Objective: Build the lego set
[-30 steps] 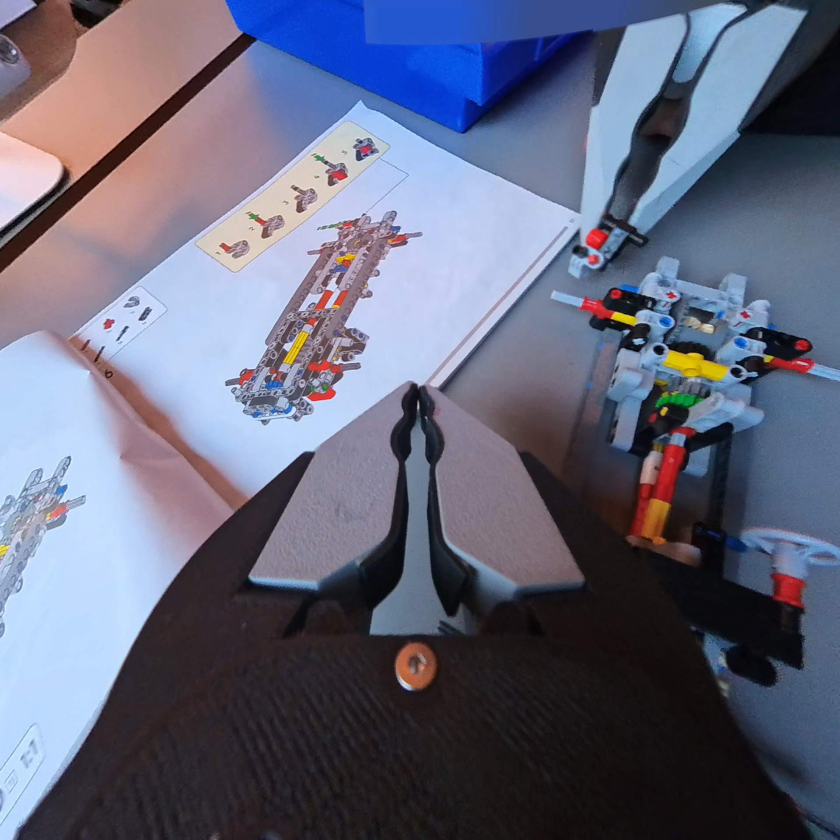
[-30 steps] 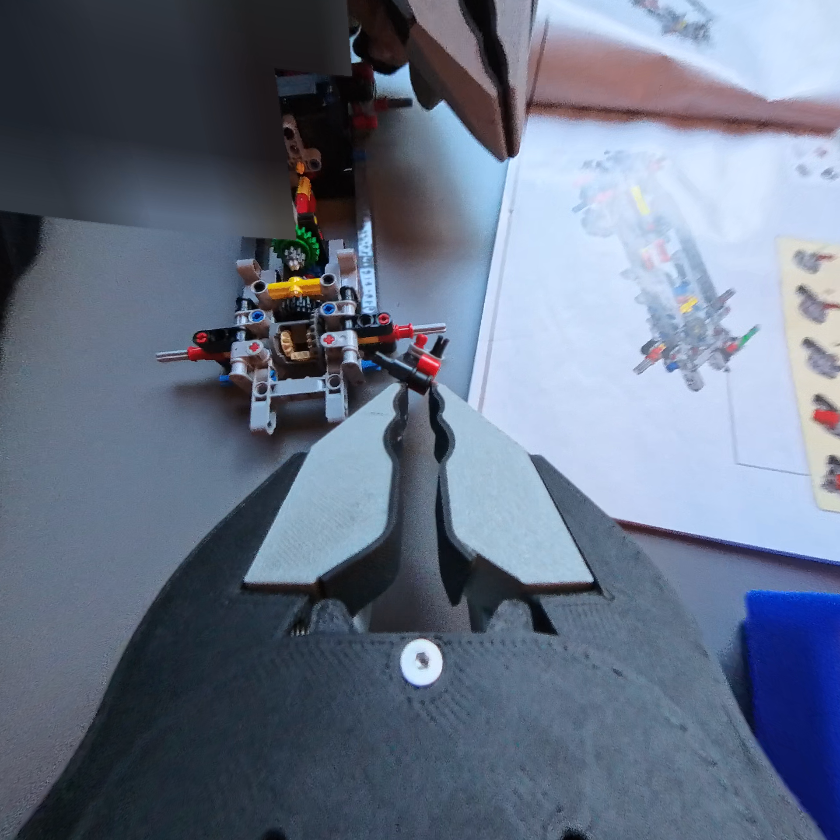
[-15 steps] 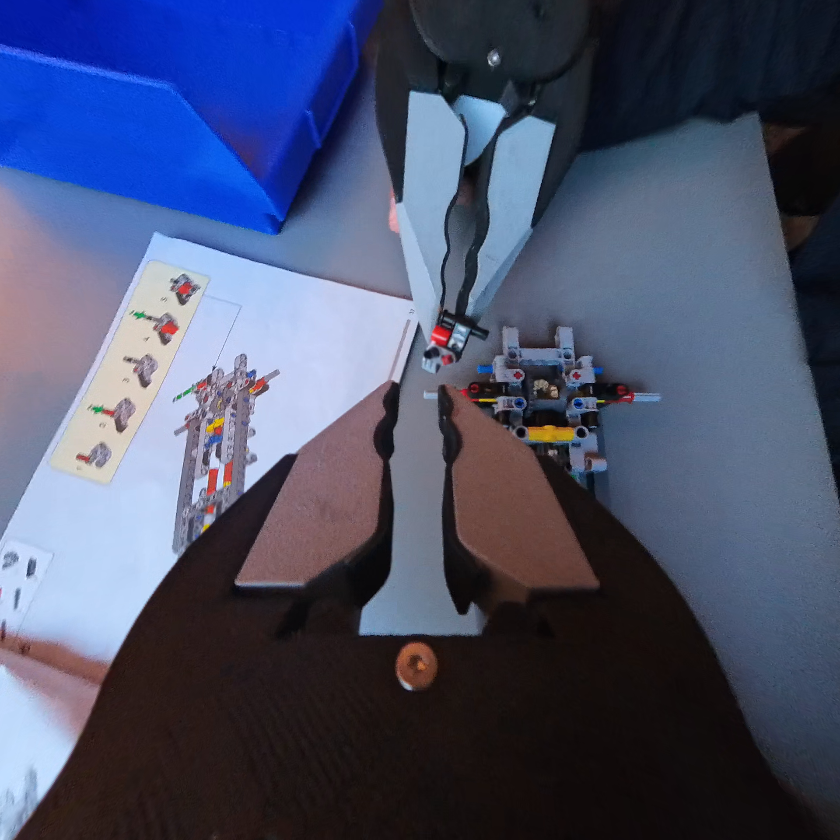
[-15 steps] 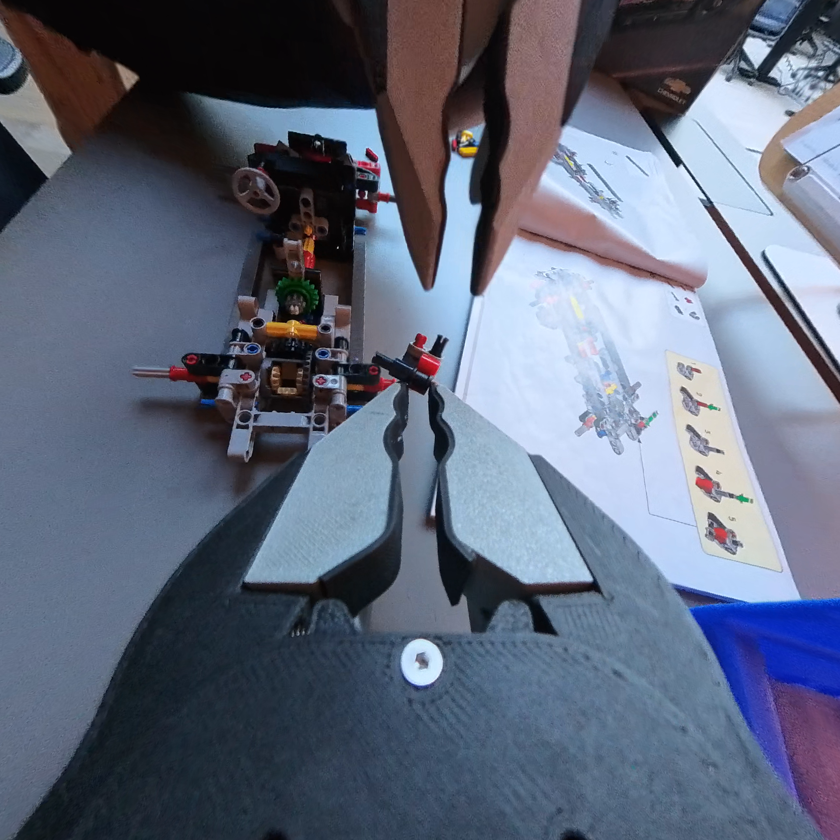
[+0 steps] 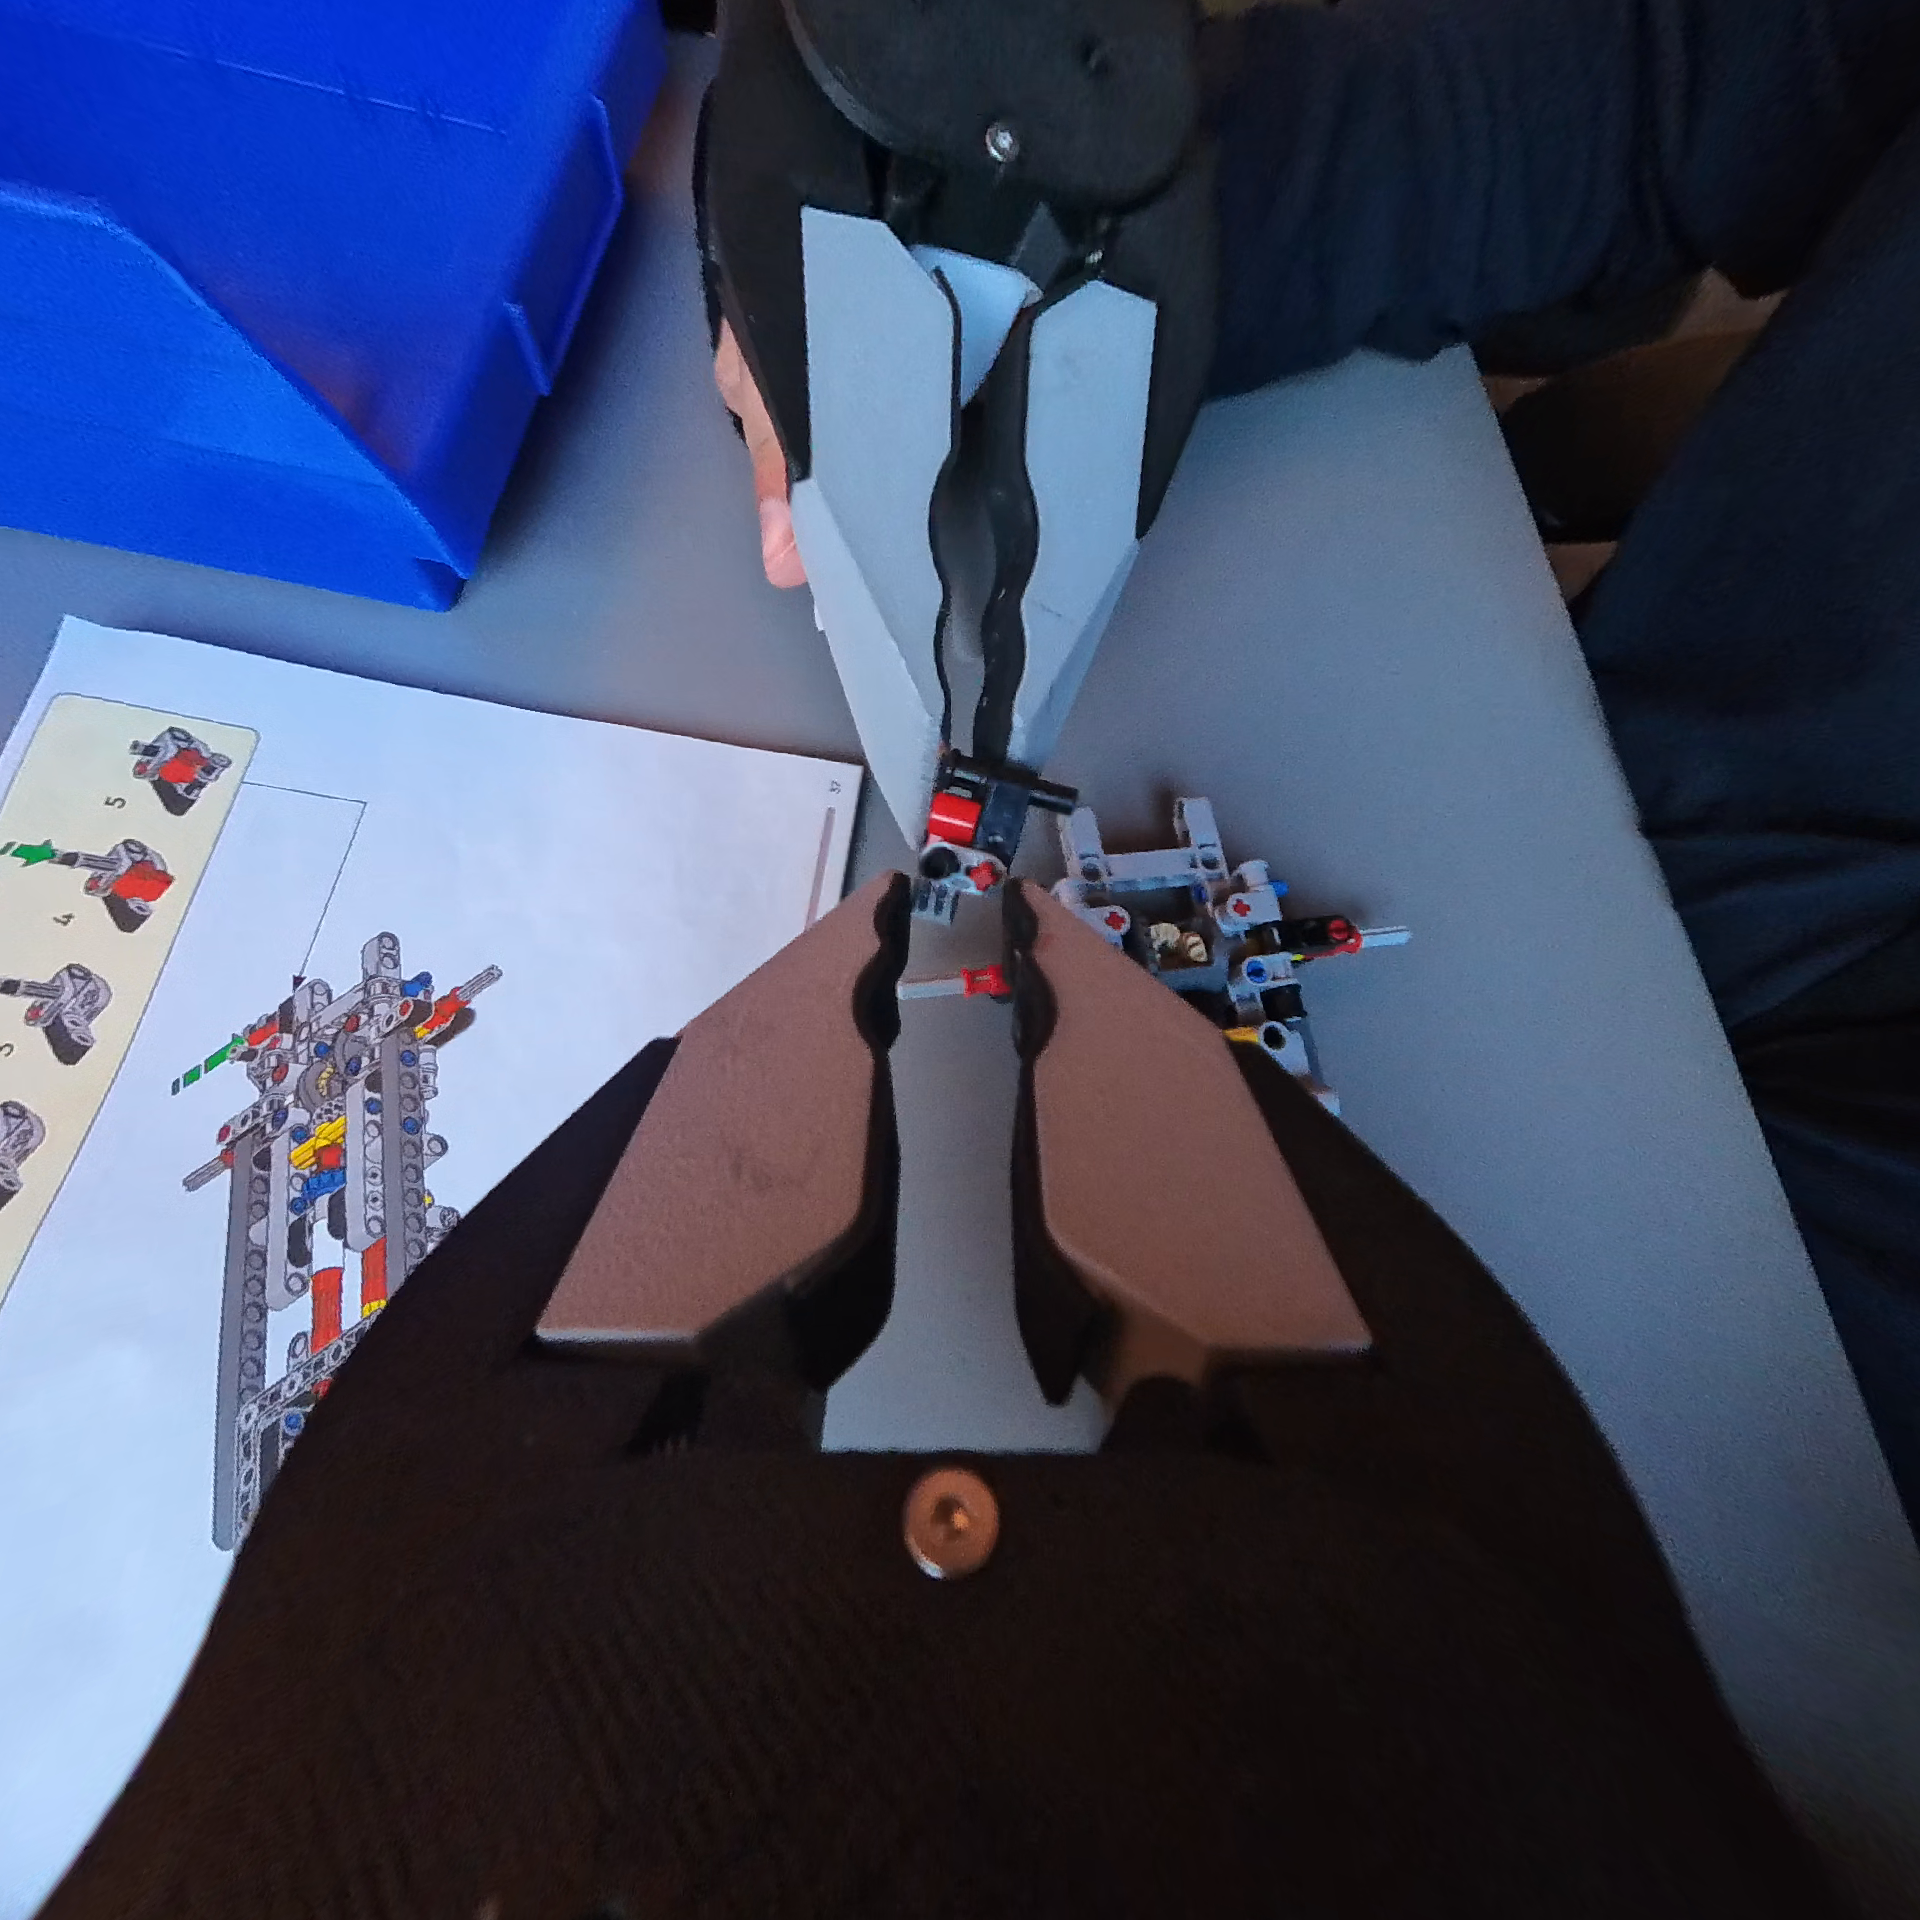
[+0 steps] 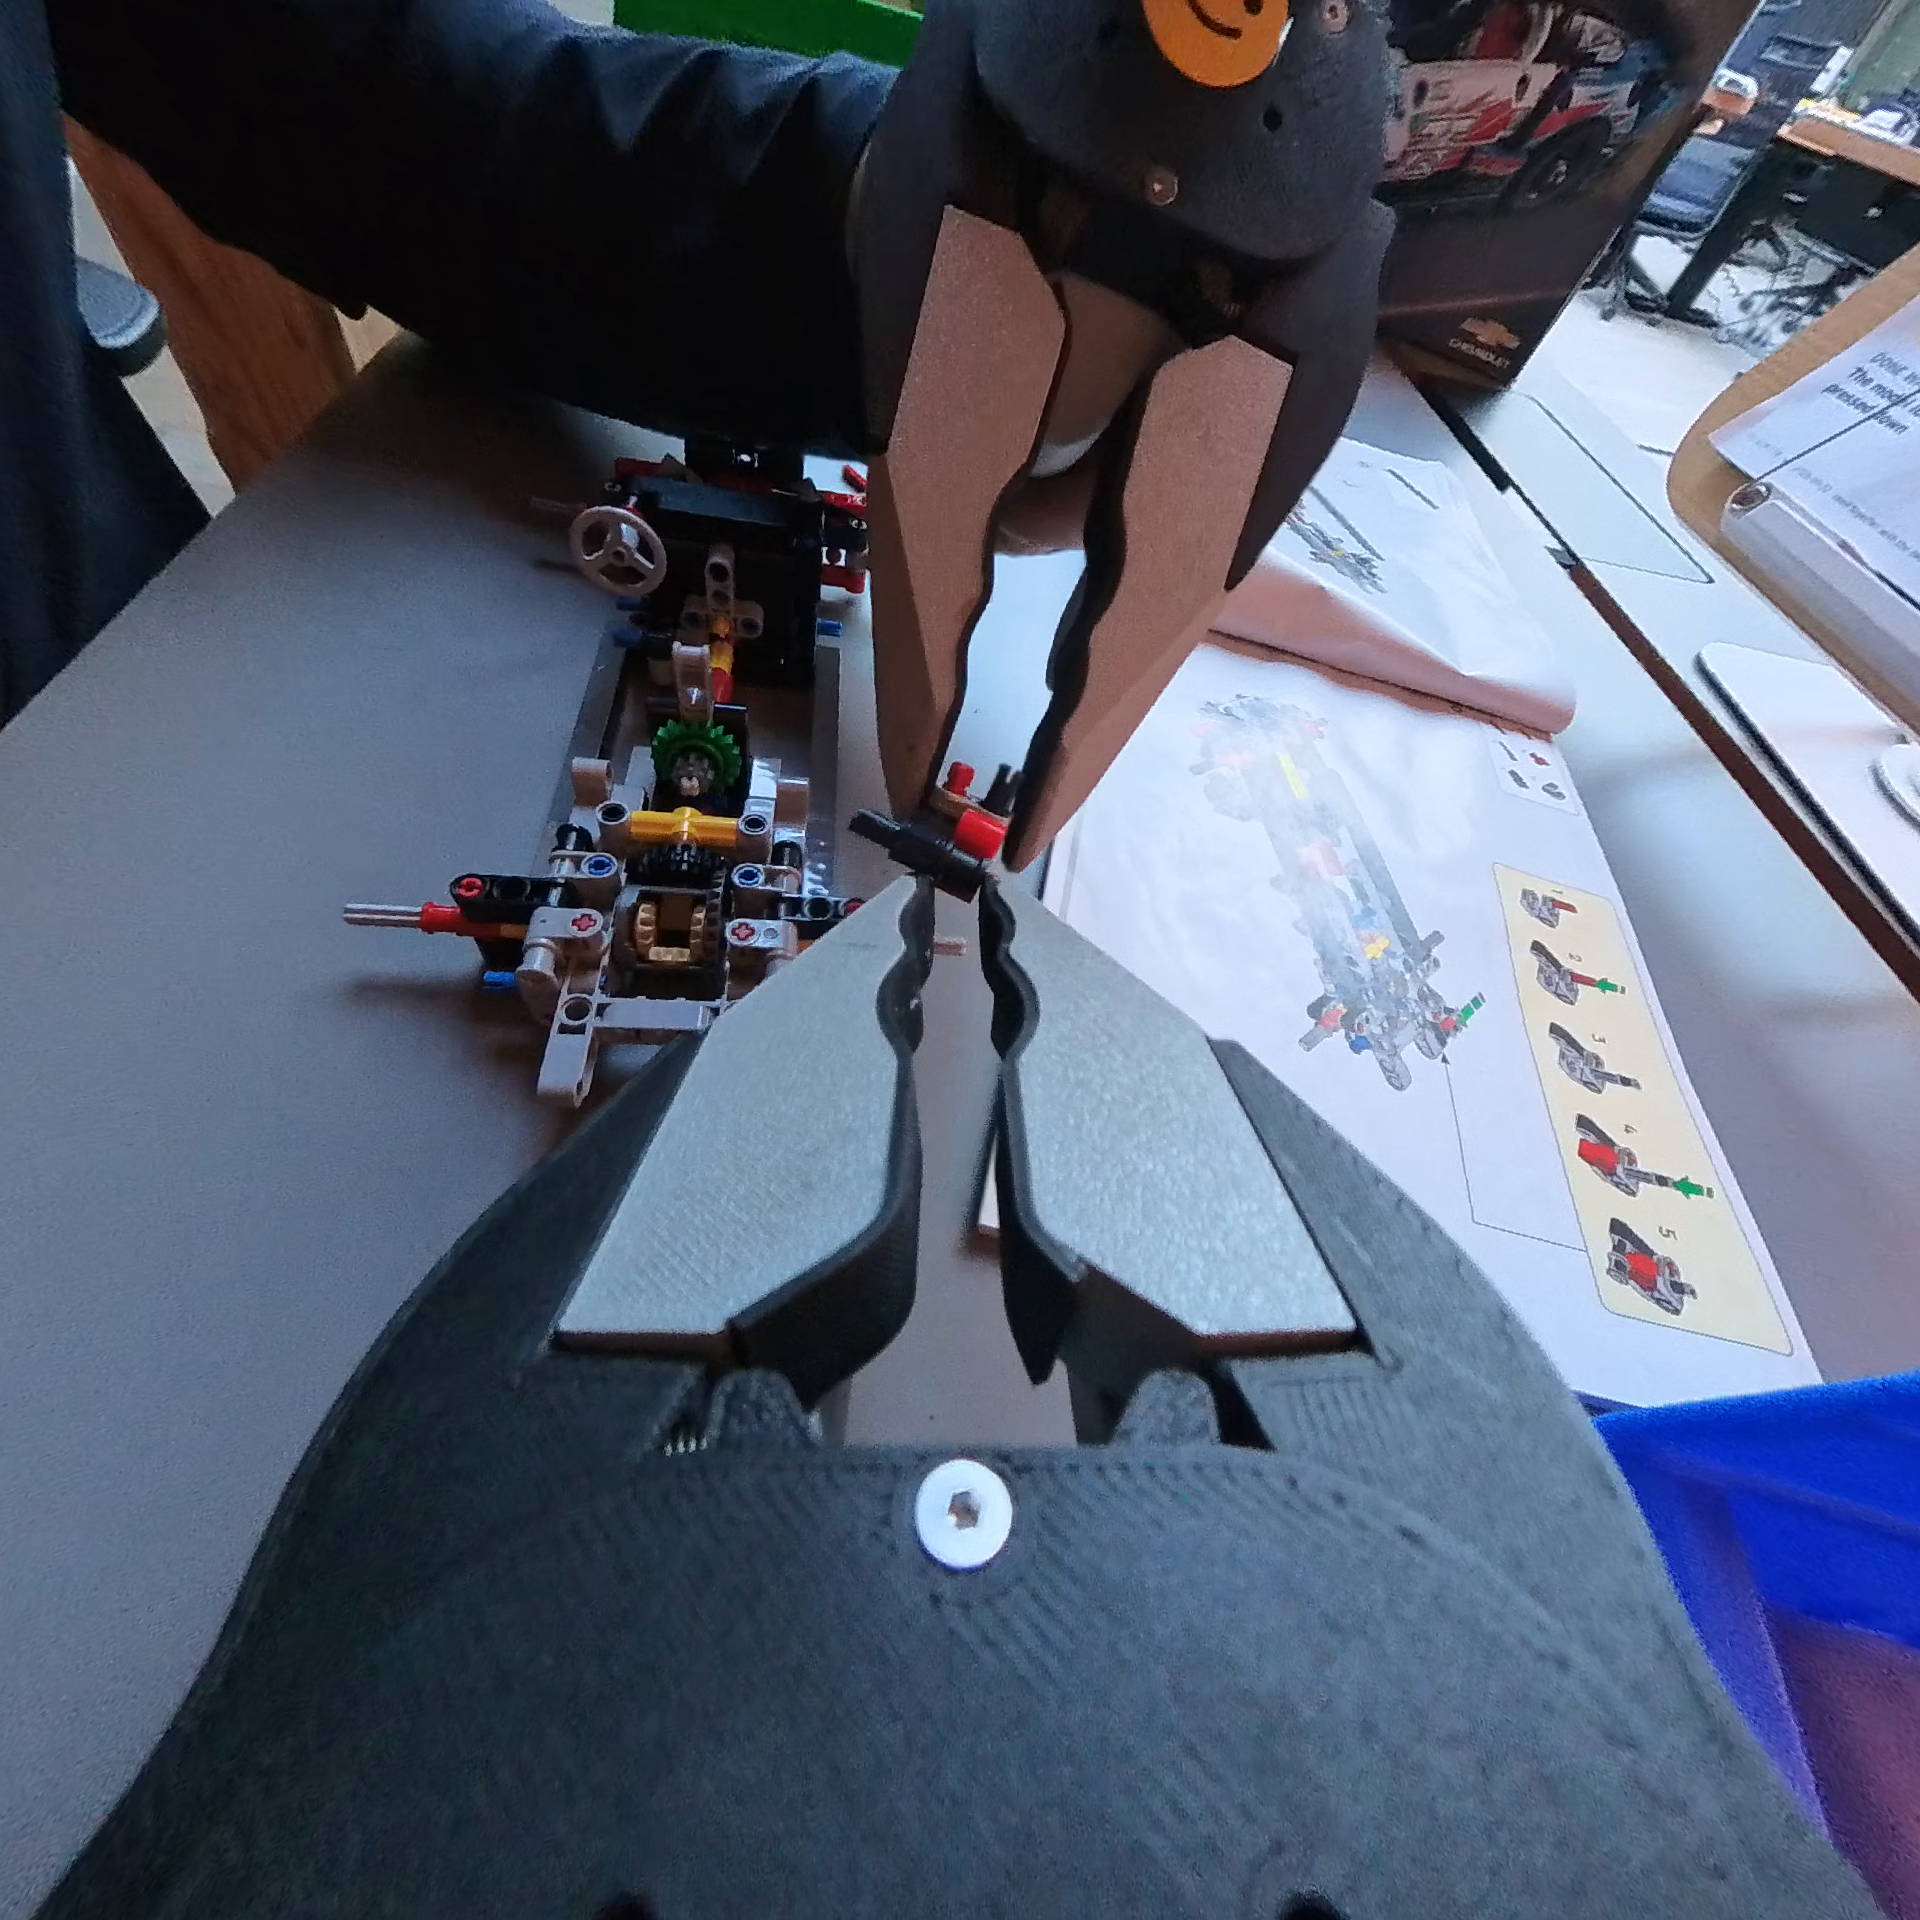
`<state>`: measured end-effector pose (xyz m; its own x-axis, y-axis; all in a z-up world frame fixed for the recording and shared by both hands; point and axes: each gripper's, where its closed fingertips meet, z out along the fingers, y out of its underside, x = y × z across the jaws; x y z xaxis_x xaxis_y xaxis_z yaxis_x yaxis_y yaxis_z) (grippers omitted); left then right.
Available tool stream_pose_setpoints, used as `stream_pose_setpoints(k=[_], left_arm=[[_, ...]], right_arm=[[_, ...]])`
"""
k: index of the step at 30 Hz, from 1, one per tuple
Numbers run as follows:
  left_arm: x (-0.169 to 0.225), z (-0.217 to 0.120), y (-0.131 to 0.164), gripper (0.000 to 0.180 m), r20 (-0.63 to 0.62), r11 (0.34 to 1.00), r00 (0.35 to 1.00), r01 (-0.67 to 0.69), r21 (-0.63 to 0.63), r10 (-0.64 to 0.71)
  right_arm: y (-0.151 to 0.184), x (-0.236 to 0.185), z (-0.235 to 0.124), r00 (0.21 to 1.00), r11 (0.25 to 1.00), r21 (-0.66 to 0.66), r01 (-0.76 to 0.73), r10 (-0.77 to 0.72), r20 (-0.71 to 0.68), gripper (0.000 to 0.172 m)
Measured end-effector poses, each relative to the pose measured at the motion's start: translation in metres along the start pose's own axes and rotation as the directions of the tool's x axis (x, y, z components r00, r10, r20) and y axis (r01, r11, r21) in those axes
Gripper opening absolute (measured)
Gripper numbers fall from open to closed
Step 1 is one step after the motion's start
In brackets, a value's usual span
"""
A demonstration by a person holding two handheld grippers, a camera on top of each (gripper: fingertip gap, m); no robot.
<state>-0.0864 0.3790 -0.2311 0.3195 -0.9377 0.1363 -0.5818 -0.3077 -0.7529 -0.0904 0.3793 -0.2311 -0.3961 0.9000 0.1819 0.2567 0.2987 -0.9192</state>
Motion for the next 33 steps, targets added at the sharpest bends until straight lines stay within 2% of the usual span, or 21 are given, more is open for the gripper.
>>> stream_pose_setpoints(k=[2, 3, 5, 7, 11, 16, 23, 31, 33], left_arm=[[-0.002, 0.0, 0.0, 0.015, 0.007, 0.999, 0.999, 0.035, 0.004, -0.035], [-0.004, -0.001, 0.002, 0.006, 0.011, 0.998, 0.998, 0.059, -0.005, -0.059], [-0.011, -0.002, 0.005, 0.006, 0.052, 0.994, 0.993, 0.103, -0.017, -0.102], [-0.009, -0.003, 0.0, 0.006, 0.044, 0.993, 0.992, 0.119, 0.005, -0.119], [-0.01, -0.002, -0.002, 0.006, 0.078, 0.993, 0.99, 0.116, 0.0, -0.115], [-0.021, 0.0, 0.012, 0.006, 0.16, 0.989, 0.98, 0.134, -0.07, -0.121], [-0.025, 0.002, 0.019, 0.006, 0.221, 0.984, 0.97, 0.126, -0.127, -0.096], [-0.026, 0.005, 0.023, 0.006, 0.22, 0.98, 0.968, 0.151, -0.133, -0.119], [-0.022, 0.007, 0.02, 0.006, 0.203, 0.981, 0.972, 0.144, -0.128, -0.116]], right_arm=[[0.003, 0.003, 0.0, 1.0, 1.0, -0.016, -0.027, 0.027, -0.003, 0.005], [0.007, 0.005, 0.0, 0.999, 0.998, -0.041, -0.043, 0.043, -0.008, 0.008], [0.013, 0.007, -0.001, 0.998, 0.995, -0.074, -0.07, 0.07, -0.008, 0.013], [0.013, 0.009, -0.003, 0.996, 0.994, -0.069, -0.088, 0.087, -0.018, 0.009], [0.017, 0.01, 0.0, 0.996, 0.991, -0.101, -0.087, 0.085, -0.025, 0.0], [0.023, 0.01, 0.0, 0.996, 0.987, -0.138, -0.079, 0.075, -0.037, 0.007], [0.019, 0.013, 0.0, 0.996, 0.991, -0.111, -0.081, 0.075, -0.053, 0.009], [0.021, 0.012, 0.002, 0.985, 0.977, -0.126, -0.172, 0.17, -0.027, 0.021], [0.023, 0.015, 0.003, 0.981, 0.972, -0.136, -0.191, 0.186, -0.048, 0.033]])
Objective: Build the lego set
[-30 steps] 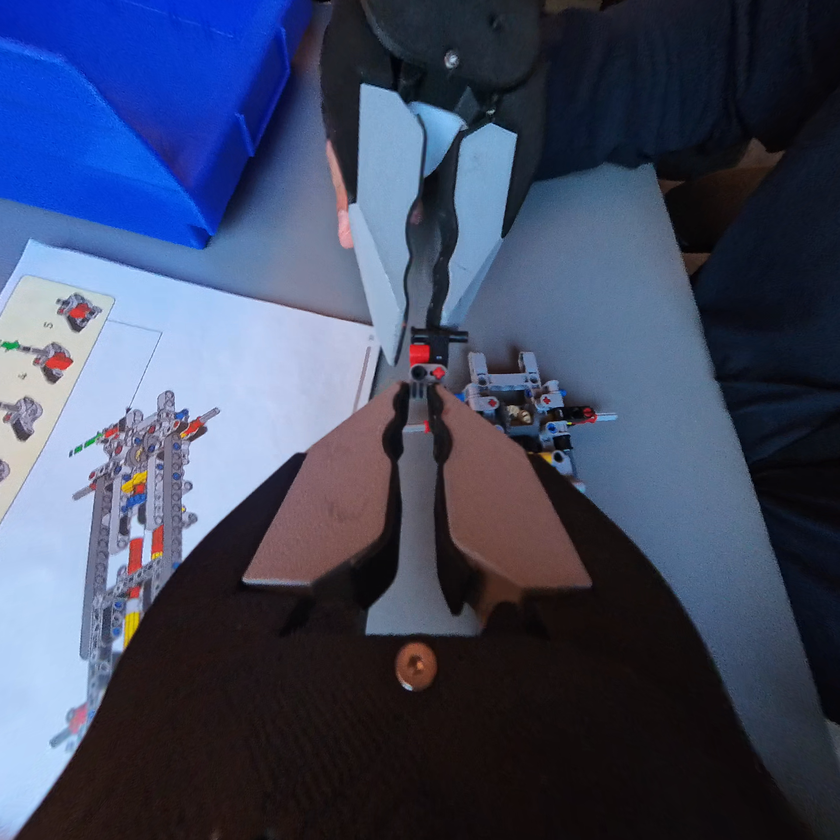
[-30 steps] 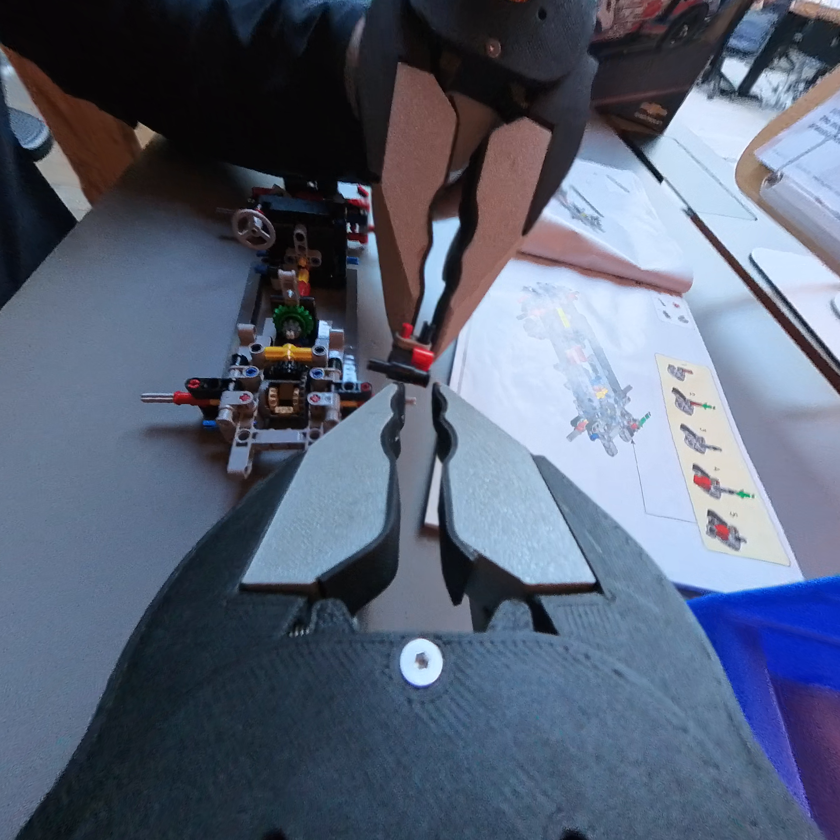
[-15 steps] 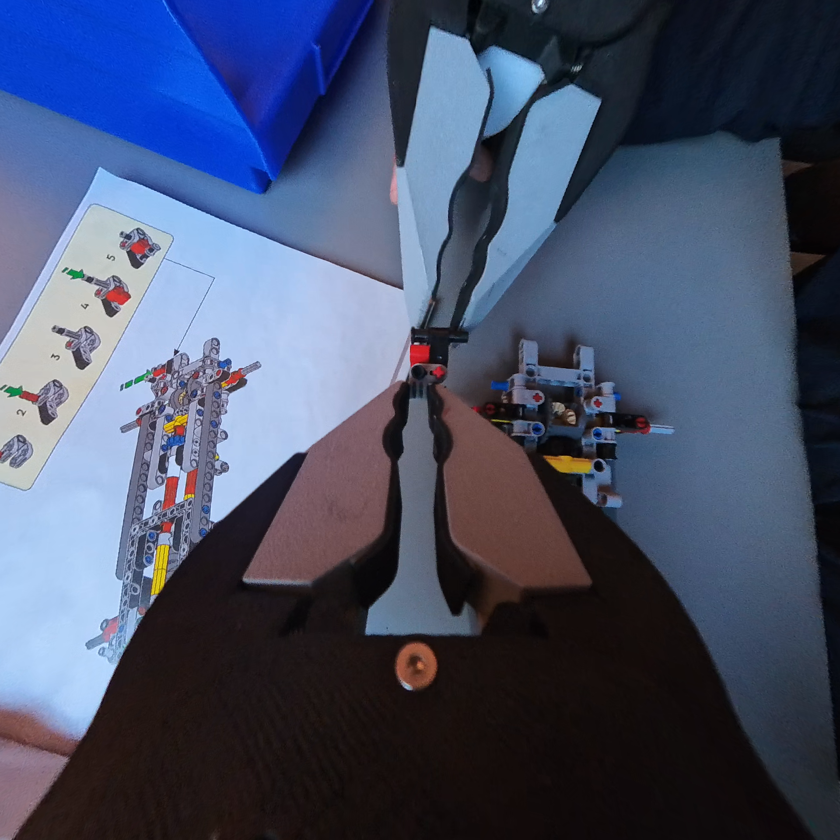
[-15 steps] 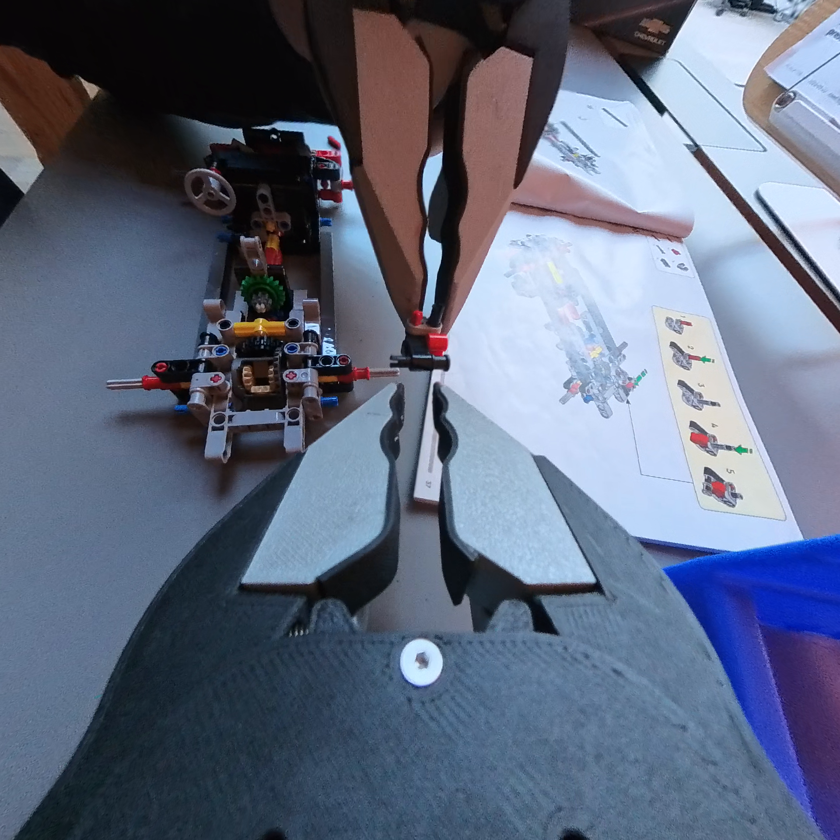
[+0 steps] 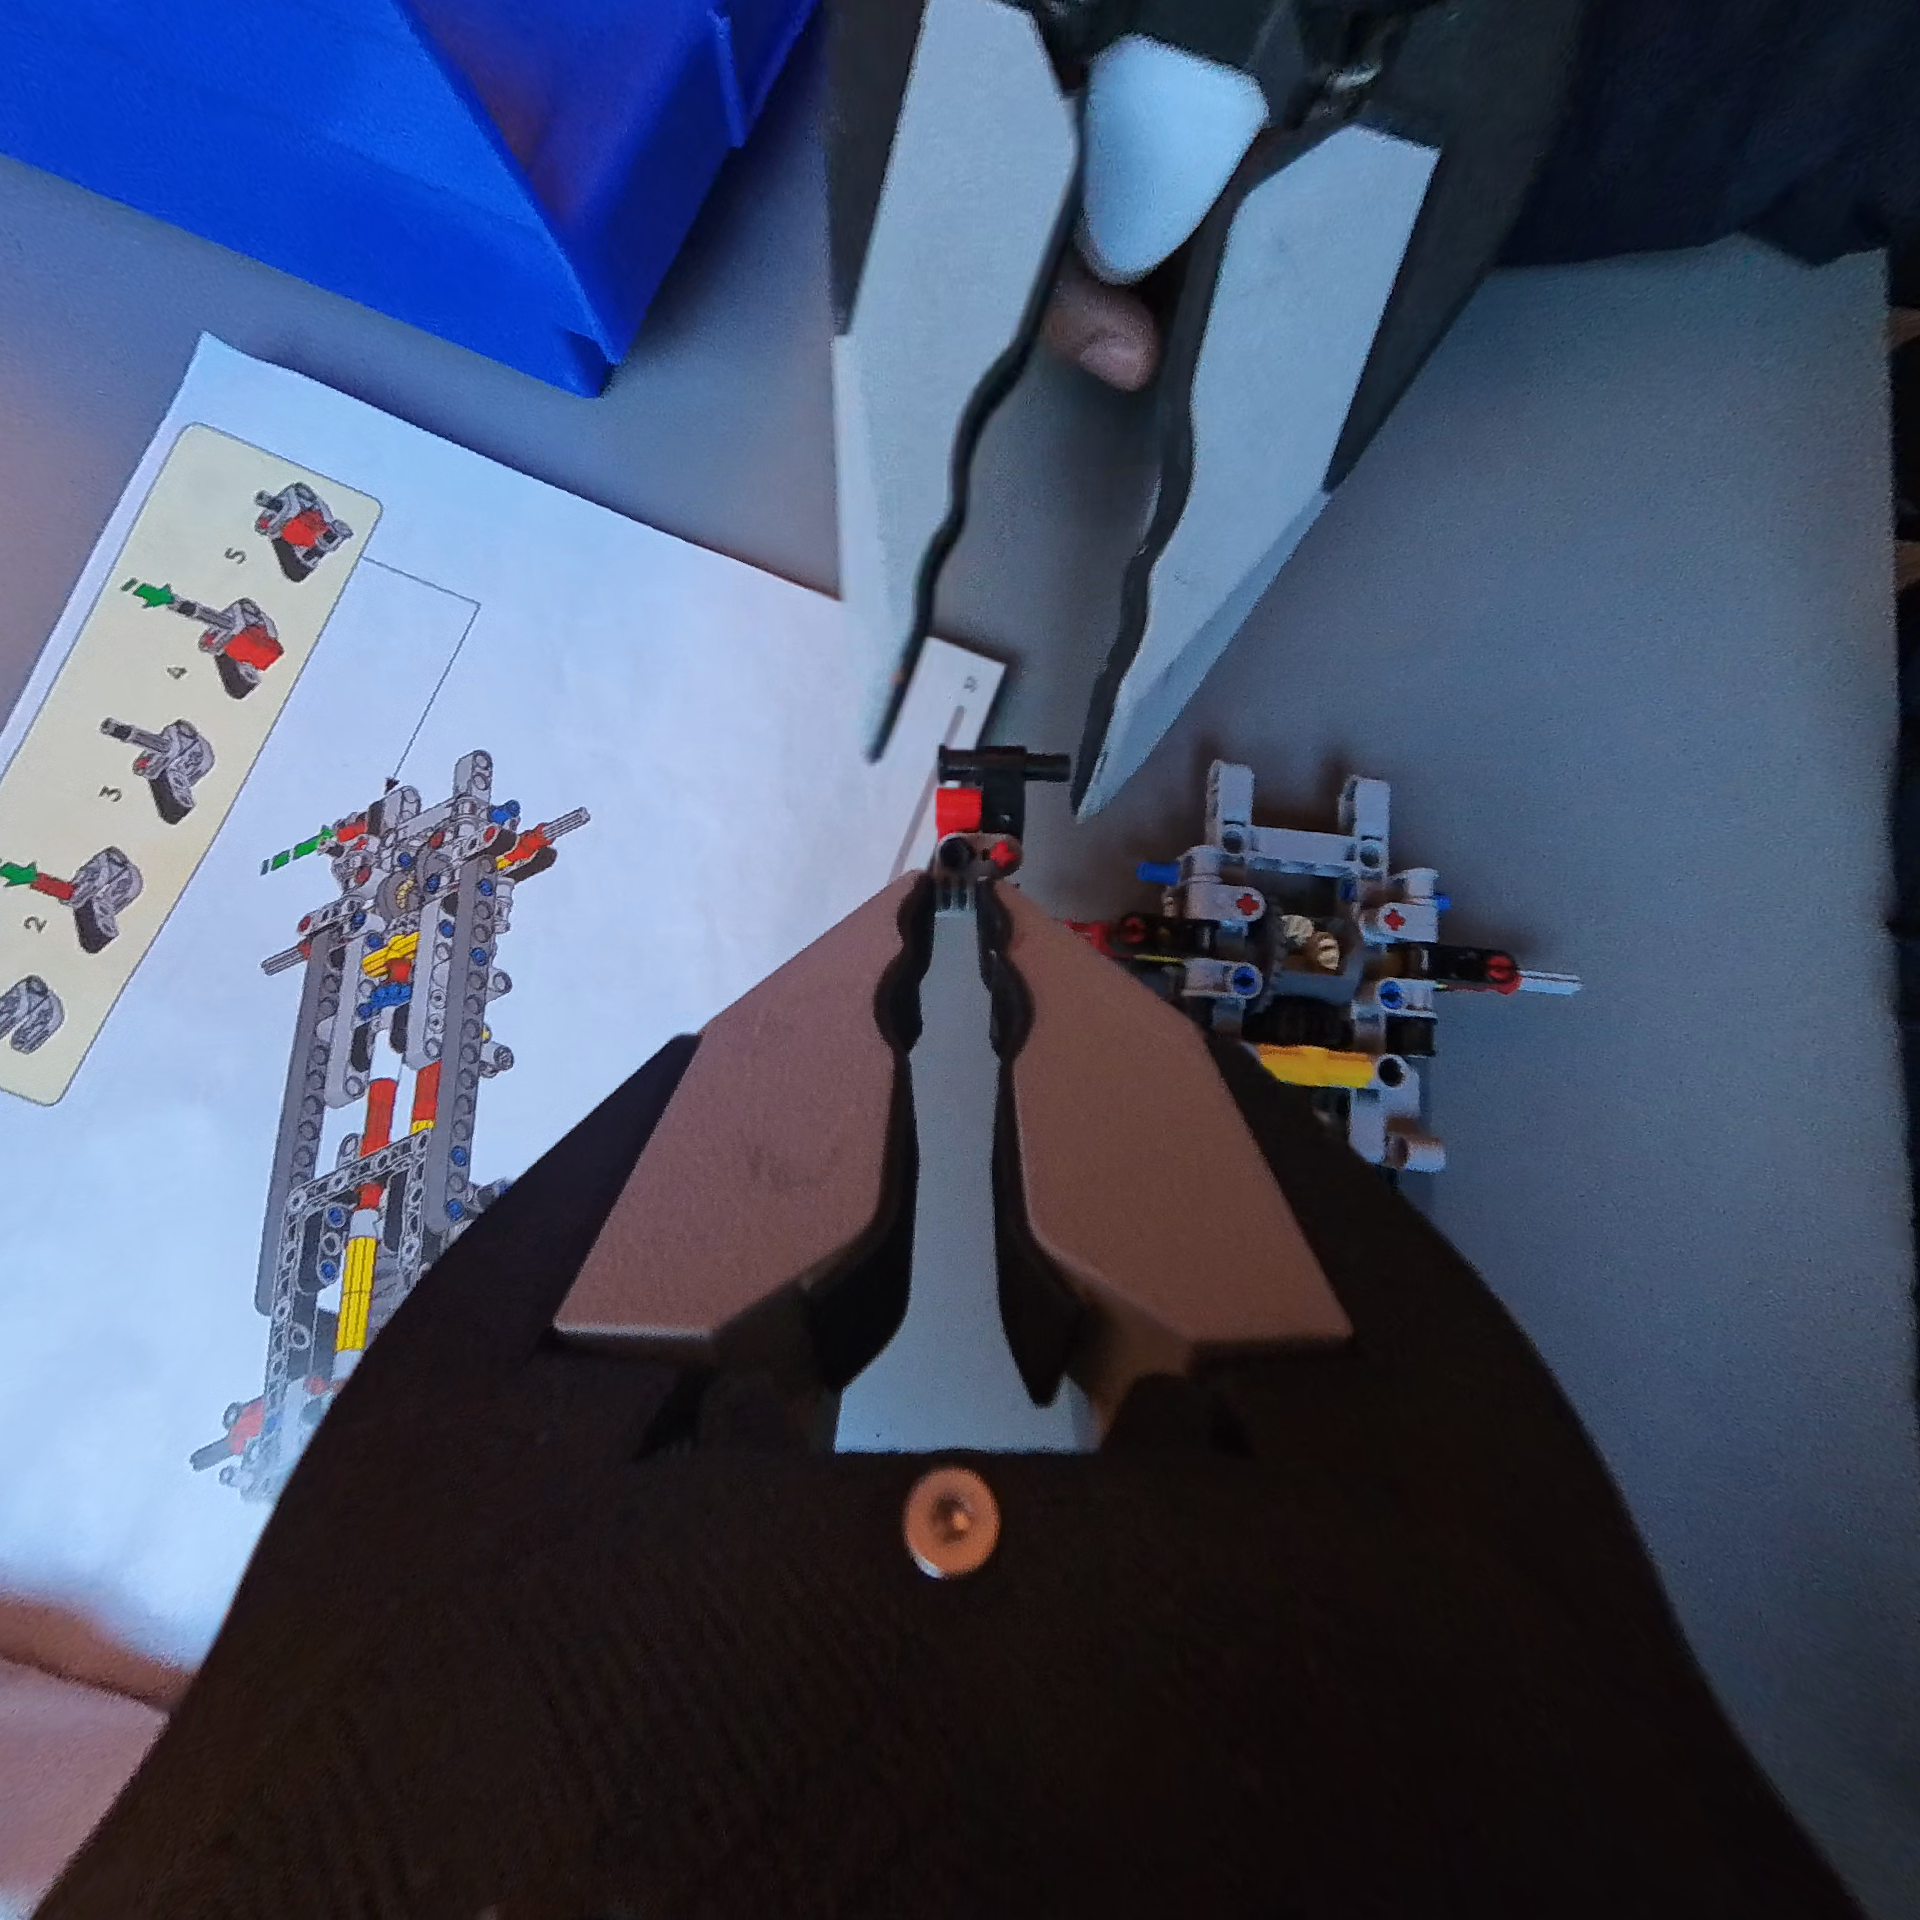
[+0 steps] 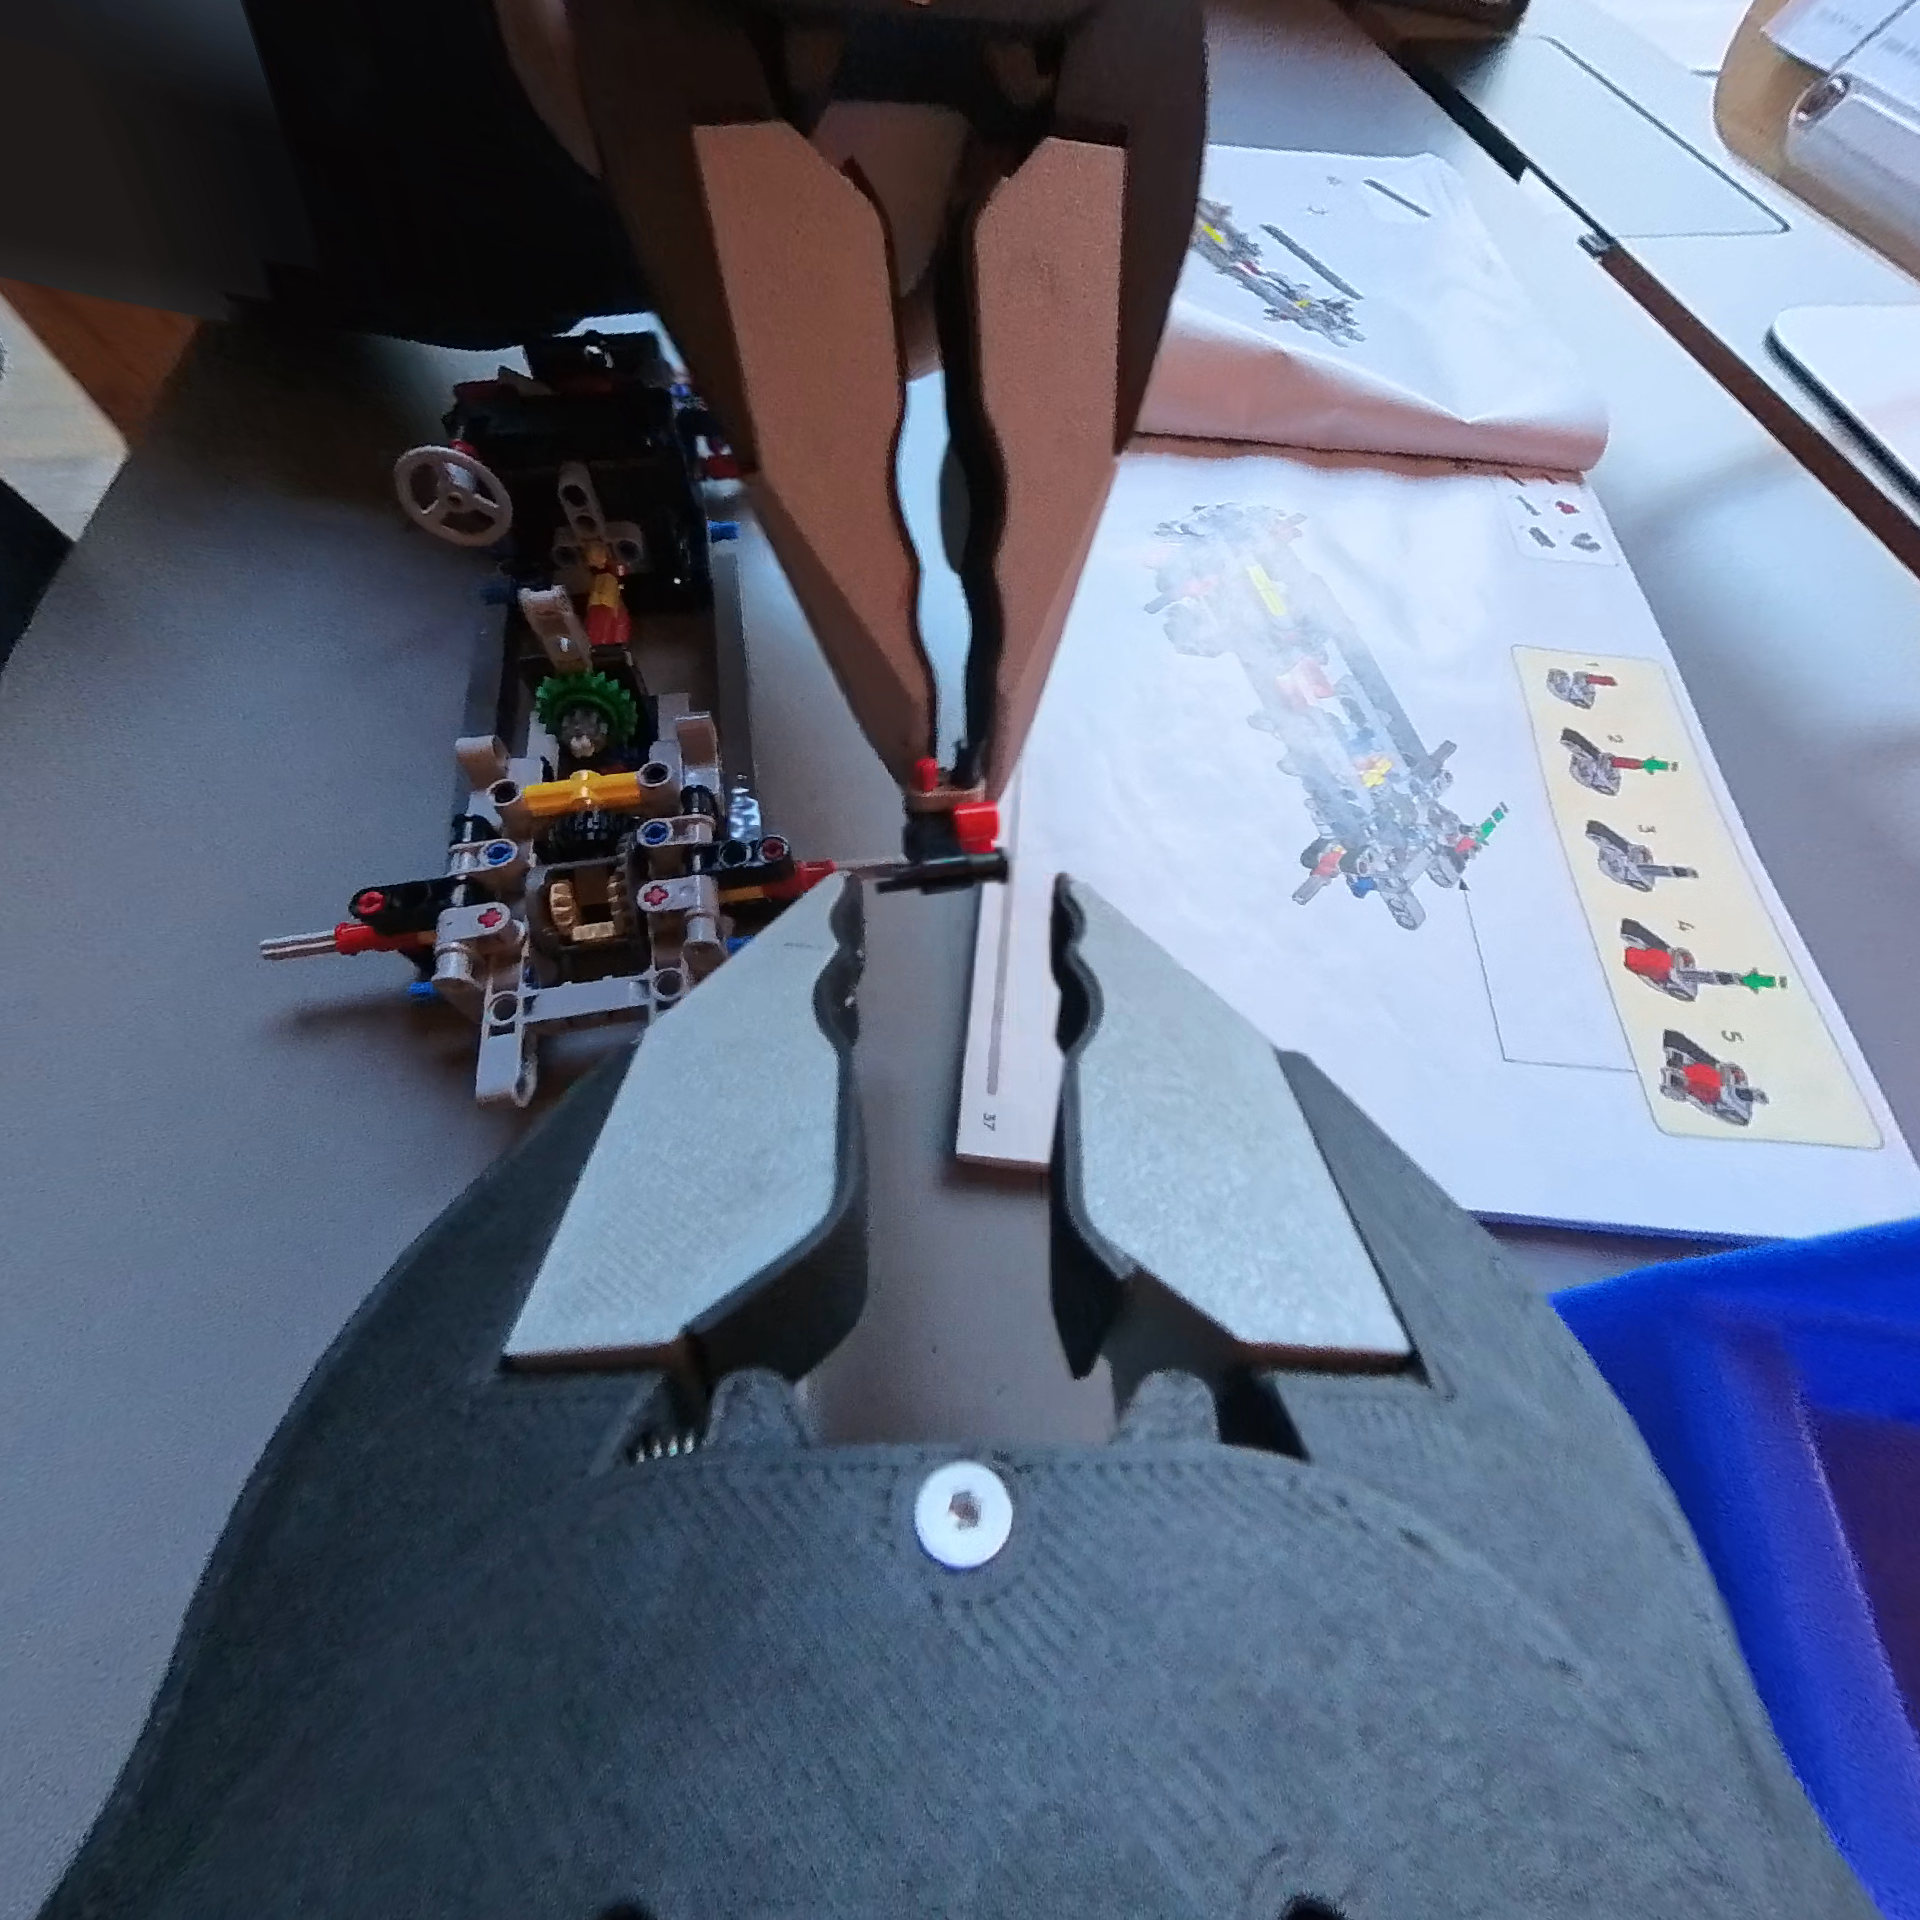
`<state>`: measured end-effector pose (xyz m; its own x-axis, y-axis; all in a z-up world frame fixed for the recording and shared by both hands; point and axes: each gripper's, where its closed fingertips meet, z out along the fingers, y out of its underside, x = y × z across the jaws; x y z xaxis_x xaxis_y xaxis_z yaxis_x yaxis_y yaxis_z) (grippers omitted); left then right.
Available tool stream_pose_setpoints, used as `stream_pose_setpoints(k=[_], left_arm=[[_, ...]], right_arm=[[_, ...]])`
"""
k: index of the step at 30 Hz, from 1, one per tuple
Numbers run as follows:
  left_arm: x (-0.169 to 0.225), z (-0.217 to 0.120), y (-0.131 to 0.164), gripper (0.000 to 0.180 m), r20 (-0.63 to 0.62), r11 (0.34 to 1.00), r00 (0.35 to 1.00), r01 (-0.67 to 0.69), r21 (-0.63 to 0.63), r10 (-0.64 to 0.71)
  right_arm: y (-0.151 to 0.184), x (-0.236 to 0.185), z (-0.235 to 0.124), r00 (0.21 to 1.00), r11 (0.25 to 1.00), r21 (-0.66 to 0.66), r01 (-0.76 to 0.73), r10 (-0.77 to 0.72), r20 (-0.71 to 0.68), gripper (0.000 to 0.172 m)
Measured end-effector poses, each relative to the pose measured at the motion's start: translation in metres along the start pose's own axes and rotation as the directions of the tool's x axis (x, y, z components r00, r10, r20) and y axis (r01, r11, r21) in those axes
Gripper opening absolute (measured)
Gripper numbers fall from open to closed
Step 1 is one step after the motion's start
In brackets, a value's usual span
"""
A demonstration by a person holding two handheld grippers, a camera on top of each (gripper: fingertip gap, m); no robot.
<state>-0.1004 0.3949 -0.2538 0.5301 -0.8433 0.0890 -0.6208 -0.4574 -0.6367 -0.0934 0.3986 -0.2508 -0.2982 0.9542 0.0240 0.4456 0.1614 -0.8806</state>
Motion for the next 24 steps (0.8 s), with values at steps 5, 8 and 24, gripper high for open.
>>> stream_pose_setpoints(k=[5, 8, 24], left_arm=[[0.002, 0.005, 0.003, 0.006, 0.02, 0.999, 0.999, -0.029, -0.028, 0.029], [0.003, 0.005, 0.002, 0.006, 0.023, 0.999, 0.999, -0.036, -0.03, 0.036], [0.011, 0.016, 0.005, 0.006, 0.063, 0.991, 0.992, -0.104, -0.09, 0.11]], right_arm=[[0.0, 0.0, 0.0, 1.0, 1.0, -0.004, -0.001, 0.001, -0.003, 0.035], [0.002, -0.003, 0.002, 1.0, 1.0, -0.018, 0.014, -0.014, 0.008, 0.032], [0.006, -0.015, 0.006, 0.998, 0.998, -0.051, 0.049, -0.046, 0.051, 0.013]])
